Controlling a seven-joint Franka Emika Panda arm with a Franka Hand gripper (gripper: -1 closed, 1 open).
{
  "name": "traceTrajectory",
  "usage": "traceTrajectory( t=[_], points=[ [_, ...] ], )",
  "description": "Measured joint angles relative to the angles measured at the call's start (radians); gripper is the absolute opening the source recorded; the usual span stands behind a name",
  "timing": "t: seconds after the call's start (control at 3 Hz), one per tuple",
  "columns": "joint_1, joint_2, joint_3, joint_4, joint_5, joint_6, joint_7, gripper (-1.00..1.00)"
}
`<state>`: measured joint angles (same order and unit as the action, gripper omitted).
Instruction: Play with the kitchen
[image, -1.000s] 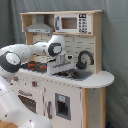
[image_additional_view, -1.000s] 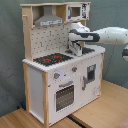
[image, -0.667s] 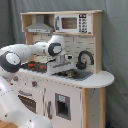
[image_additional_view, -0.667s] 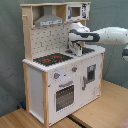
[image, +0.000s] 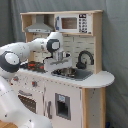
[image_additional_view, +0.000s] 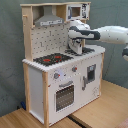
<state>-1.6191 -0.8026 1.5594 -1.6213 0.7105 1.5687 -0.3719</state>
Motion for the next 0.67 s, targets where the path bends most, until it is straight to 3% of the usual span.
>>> traceTrajectory(
  t=[0.33, 0.67],
  points=[
    [0.019, 0.003, -0.041, 0.058, 0.001, -0.044, 0.053, -1.00],
    [0.053, 0.002, -0.102, 0.053, -0.002, -0.122, 0.085, -1.00]
  ],
)
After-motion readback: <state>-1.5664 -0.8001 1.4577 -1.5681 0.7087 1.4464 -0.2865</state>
